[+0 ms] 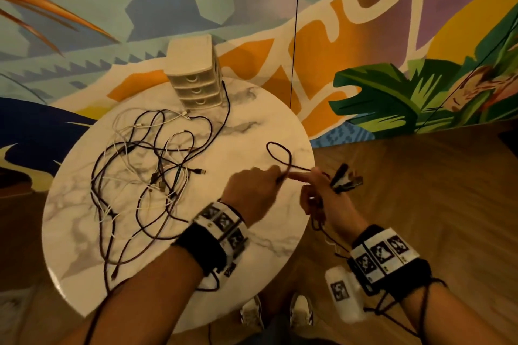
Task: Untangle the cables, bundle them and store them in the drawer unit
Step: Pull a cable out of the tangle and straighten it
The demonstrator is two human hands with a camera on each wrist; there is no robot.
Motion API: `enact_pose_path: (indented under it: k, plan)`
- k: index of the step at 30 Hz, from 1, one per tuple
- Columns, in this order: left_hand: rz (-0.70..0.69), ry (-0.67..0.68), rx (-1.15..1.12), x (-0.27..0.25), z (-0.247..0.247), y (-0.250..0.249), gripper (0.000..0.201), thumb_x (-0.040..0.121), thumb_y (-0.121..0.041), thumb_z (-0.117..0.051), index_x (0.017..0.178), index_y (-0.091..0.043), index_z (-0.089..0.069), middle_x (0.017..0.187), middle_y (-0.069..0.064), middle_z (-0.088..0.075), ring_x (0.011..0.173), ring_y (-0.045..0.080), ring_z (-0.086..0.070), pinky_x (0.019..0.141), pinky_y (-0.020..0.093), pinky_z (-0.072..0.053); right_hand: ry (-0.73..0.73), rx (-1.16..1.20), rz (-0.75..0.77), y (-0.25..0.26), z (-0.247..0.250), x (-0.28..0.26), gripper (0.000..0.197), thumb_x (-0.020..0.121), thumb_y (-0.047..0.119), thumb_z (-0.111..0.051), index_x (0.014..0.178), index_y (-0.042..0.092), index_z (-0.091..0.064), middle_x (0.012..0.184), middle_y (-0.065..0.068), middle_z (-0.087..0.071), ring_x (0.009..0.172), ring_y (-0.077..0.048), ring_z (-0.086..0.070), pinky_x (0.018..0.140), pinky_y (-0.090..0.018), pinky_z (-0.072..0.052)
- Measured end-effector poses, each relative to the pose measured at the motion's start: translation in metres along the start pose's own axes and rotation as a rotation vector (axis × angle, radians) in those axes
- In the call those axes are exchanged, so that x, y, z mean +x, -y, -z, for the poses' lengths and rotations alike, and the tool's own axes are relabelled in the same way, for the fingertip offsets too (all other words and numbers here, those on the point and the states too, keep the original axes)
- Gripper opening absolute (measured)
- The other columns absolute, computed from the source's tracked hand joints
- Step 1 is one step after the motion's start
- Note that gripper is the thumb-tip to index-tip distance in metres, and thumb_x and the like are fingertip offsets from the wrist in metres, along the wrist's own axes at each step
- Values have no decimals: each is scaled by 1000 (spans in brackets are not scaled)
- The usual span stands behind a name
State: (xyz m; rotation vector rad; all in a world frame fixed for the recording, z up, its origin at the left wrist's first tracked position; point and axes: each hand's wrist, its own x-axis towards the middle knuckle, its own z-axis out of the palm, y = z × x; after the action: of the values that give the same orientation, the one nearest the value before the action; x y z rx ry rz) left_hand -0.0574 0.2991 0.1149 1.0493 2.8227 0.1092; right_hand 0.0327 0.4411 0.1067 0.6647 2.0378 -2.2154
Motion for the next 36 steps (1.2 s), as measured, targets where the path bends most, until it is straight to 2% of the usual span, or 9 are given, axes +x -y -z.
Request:
enact_pose_path:
  k: [3, 6, 11, 14, 17, 22, 28, 32, 36]
  plan:
    - [-104, 150, 89, -7, -11, -24, 33, 101, -31, -26, 110, -13, -52, 85, 8, -60, 70, 29, -57, 55, 33, -34, 61, -71, 32, 2, -10, 5, 41, 102, 33, -33, 108, 11, -67, 48, -1, -45, 43, -9, -37, 45, -20, -29]
    - [-61, 245, 1, -16, -27, -16, 32, 101, -37, -26, 107, -15, -49, 84, 9, -60, 65, 28, -52, 56, 34, -36, -34, -91, 24, 4, -3, 11, 41, 101, 22, -36, 85, 2, -68, 45, -1, -40, 37, -5, -33, 44, -19, -27]
    - [263, 296, -238, -42, -59, 70, 28, 98, -40, -35, 109, -25, -55, 100, 9, -65, 93, 32, -61, 75, 36, -47, -435, 139, 27, 8, 27, 22, 36, 97, 25, -42, 68, 15, -59, 42, 8, -42, 36, -5, -33, 40, -20, -25]
    - [506, 147, -252, -48, -48, 125, 27, 97, -35, -39, 107, -19, -58, 103, 14, -67, 95, 34, -61, 78, 38, -49, -580, 357, 43, 8, 46, 32, 40, 101, 34, -35, 74, 19, -61, 43, 8, -46, 37, -3, -35, 46, -22, -24]
    - [569, -13, -211, -44, -25, 119, 32, 97, -39, -35, 104, -16, -56, 96, 17, -66, 89, 37, -61, 71, 38, -47, -401, 416, -37, 2, 31, 30, 45, 100, 45, -32, 96, 17, -68, 47, 9, -47, 39, -3, -32, 42, -18, -22]
    - [142, 51, 20, -51, -14, 18, 23, 97, -35, -34, 110, -20, -46, 92, 5, -64, 83, 27, -61, 62, 33, -40, 171, 129, -122, -14, -42, 7, 47, 99, 43, -33, 110, 13, -67, 57, -3, -46, 46, -10, -33, 44, -21, -23]
    - [155, 115, -78, -73, -37, 26, 23, 100, -34, -29, 105, -18, -46, 97, 2, -61, 87, 24, -56, 67, 33, -36, 149, -112, 58, -17, -45, 18, 45, 101, 32, -33, 90, 9, -69, 51, -3, -46, 42, -6, -38, 45, -15, -31]
    - [151, 34, -135, -75, -36, 37, 24, 100, -36, -29, 104, -20, -46, 91, -1, -62, 81, 21, -59, 63, 30, -37, 229, -313, -96, -32, -59, 7, 58, 97, 48, -34, 59, 14, -63, 46, 0, -42, 38, -6, -38, 55, -23, -34]
    - [85, 0, -252, -76, -40, 27, 23, 100, -35, -31, 115, -25, -45, 89, -2, -64, 74, 19, -59, 63, 30, -43, 186, -320, -185, -40, -76, 11, 69, 92, 59, -31, 49, 11, -57, 41, -1, -46, 35, -5, -42, 57, -21, -33]
